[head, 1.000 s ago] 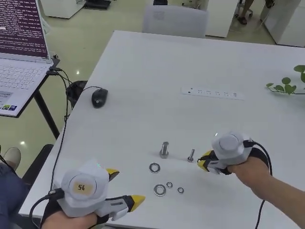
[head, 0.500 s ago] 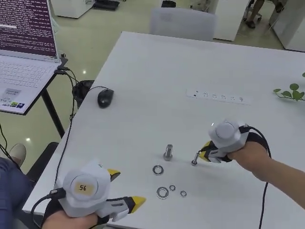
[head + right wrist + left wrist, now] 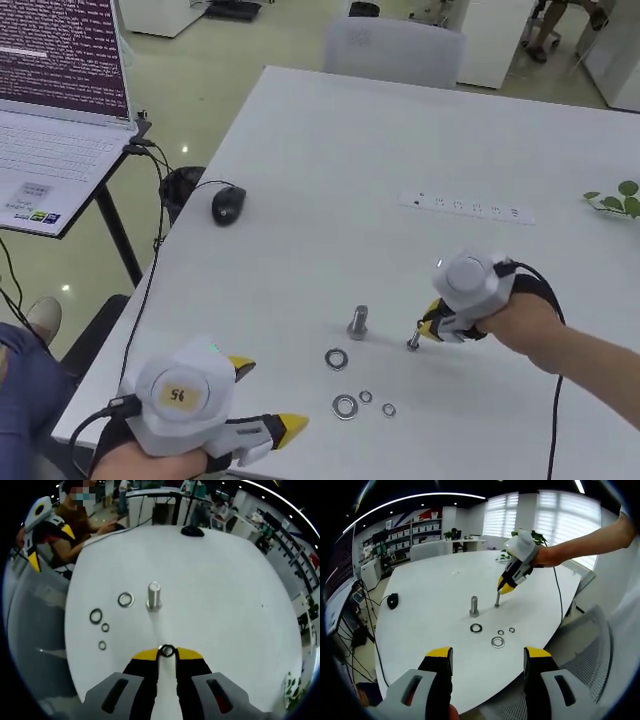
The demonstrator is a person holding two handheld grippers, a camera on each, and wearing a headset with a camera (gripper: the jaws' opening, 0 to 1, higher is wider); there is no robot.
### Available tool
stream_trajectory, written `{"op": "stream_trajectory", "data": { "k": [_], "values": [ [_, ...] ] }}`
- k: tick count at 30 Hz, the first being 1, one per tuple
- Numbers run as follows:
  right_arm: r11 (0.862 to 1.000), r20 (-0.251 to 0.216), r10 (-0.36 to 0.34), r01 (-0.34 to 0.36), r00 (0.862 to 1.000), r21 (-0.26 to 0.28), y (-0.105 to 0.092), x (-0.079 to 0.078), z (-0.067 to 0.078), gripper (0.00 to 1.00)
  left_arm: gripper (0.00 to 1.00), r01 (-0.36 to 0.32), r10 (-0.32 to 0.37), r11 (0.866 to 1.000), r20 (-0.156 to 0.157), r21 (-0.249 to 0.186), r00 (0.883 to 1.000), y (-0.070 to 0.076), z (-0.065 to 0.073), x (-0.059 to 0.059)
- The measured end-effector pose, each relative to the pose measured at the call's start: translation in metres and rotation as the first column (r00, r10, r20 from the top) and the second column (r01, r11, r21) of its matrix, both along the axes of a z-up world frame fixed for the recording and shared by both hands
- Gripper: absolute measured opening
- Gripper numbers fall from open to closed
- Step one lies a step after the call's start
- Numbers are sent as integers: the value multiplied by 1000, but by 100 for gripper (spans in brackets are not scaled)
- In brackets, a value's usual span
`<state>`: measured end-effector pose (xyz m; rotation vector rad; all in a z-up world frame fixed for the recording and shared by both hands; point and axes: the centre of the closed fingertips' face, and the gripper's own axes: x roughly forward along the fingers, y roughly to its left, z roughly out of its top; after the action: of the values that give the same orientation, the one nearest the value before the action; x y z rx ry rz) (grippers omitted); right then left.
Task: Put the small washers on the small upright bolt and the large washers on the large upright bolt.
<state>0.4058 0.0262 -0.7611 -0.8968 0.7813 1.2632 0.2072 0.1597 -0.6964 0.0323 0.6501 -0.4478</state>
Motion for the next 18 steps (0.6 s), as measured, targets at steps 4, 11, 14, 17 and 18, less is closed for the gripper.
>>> {"op": "stream_trajectory", "data": {
  "k": [4,11,14,17,18],
  "values": [
    [1000,-2,6,-6,1000,-9,0,1,-2,13,56,-2,2,1000,-1,0,1000,1,-1,0],
    [1000,-5,14,-14,1000,-22,0,-1,-4,13,56,-9,9,1000,-1,-1,1000,3,-1,0],
    [999,-6,17,-17,1000,-28,0,0,-6,13,56,-10,10,1000,-1,-2,1000,3,-1,0],
    [999,-8,21,-21,1000,-35,0,-1,-8,13,56,-14,14,1000,-2,-3,1000,3,-2,0],
    [999,-7,21,-22,1000,-35,1,-1,-8,13,56,-14,14,1000,-2,-3,1000,3,-2,0]
  ]
}}
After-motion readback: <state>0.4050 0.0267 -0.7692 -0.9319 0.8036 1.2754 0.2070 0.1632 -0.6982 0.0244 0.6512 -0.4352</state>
